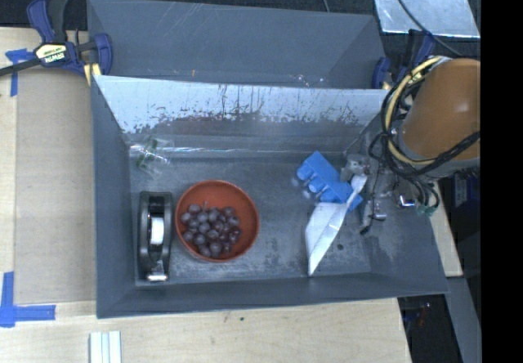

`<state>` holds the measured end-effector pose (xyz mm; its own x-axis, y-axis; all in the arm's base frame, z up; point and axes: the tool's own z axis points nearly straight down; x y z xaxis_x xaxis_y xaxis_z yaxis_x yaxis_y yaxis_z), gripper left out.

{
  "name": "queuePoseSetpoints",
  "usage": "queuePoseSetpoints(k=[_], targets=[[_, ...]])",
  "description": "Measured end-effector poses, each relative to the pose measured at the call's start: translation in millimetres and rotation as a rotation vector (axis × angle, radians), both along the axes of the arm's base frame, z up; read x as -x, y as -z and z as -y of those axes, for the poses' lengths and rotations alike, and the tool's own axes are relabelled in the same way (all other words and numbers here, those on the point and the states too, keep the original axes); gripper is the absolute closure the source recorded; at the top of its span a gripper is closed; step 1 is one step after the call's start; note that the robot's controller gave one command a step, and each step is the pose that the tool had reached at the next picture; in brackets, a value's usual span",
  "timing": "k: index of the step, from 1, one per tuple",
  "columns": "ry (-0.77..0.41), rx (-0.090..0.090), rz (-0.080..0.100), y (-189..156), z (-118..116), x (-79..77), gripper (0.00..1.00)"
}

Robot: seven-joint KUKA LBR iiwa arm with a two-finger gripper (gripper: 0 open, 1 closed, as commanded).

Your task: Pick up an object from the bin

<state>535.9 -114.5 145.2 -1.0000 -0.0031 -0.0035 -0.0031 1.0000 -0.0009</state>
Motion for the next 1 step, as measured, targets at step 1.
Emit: queuePoseSetpoints(k=[1], targets=[[0.0, 0.0, 0.0, 0.0, 0.0, 0.0, 0.0]])
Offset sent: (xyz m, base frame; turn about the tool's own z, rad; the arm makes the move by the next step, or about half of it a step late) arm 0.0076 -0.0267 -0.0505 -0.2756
